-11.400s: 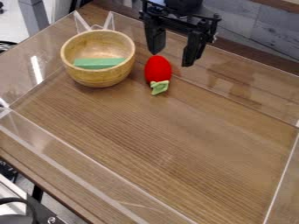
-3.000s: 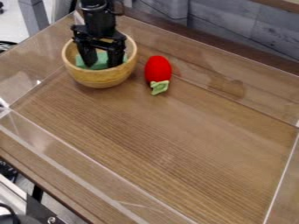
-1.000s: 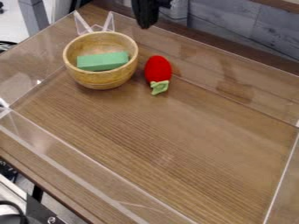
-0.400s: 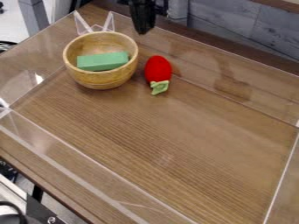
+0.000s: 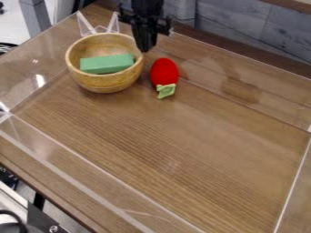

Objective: Put the green stick in the brown bowl

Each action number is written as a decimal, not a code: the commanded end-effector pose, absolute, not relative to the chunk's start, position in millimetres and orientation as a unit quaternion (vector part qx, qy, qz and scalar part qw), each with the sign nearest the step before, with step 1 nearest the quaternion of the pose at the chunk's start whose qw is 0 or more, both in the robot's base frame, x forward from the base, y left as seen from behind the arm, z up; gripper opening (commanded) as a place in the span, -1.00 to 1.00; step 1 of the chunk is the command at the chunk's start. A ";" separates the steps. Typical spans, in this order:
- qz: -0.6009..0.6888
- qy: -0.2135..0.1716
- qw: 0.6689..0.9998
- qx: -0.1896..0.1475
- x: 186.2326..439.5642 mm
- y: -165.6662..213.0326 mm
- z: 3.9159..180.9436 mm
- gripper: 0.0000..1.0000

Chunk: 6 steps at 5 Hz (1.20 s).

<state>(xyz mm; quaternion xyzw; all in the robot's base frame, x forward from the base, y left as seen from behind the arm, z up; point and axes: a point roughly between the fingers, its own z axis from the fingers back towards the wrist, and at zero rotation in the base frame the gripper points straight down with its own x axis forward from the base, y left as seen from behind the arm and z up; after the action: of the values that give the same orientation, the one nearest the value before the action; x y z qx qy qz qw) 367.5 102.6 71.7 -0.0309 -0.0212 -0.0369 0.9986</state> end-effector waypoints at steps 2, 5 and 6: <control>0.007 -0.034 0.999 -0.022 372.0 117.4 94.7 1.00; 0.078 -0.022 0.997 -0.018 373.9 114.9 84.6 1.00; 0.092 -0.030 0.995 -0.018 365.5 101.3 88.1 1.00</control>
<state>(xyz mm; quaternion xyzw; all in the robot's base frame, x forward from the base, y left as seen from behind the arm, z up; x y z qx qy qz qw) 359.6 99.9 55.9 -0.0278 0.0152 0.0905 0.9954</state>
